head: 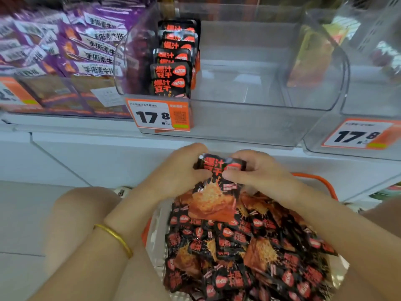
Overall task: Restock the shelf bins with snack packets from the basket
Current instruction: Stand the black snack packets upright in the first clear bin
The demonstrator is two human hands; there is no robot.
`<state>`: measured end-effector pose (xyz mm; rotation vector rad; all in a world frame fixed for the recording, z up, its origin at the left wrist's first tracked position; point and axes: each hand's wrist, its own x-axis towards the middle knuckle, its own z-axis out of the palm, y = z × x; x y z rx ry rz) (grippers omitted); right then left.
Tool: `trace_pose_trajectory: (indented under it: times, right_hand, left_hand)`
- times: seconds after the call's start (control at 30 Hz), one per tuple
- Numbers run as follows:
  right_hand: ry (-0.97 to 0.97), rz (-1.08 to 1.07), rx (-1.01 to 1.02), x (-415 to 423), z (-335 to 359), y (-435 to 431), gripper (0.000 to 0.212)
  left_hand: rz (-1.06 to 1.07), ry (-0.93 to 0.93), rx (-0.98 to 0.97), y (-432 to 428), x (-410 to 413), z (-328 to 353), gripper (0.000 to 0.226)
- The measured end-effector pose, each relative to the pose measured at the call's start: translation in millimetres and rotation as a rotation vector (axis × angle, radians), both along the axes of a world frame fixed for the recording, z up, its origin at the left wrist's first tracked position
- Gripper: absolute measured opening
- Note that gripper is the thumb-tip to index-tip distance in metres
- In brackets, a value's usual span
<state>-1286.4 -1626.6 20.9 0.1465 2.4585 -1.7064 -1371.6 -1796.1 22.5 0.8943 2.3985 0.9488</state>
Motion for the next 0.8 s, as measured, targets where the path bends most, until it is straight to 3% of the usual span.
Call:
trace_pose_trajectory:
  times: [0.07,0.17,0.3,0.43,0.53,0.67,0.8]
  right_hand:
    - [-0.069,-0.028,-0.189,1,17,-2,0.018]
    - [0.037,-0.005,-0.123,-10,57,-3,0.027]
    - [0.266,-0.118,-0.047,-54,131,7,0.025]
    - [0.368,-0.316,0.072,-121,151,11,0.045]
    - [0.185,-0.200,0.158,-158,126,-3,0.036]
    - [-0.021,-0.062,0.314,-181,82,-34,0.038]
    - [-0.175,-0.129,0.127,-187,68,-35,0.036]
  left_hand:
    - [0.068,-0.047,0.176,-5,2,26,0.013]
    - [0.129,-0.046,0.386,-8,1,62,0.018]
    - [0.423,0.235,0.683,-4,-25,90,0.008]
    - [0.508,0.640,0.437,-4,-59,83,0.017]
    - [0.508,0.670,0.233,-5,-69,66,0.021]
    - [0.511,0.715,0.118,-5,-67,58,0.031]
    - [0.505,0.714,0.078,-6,-69,60,0.037]
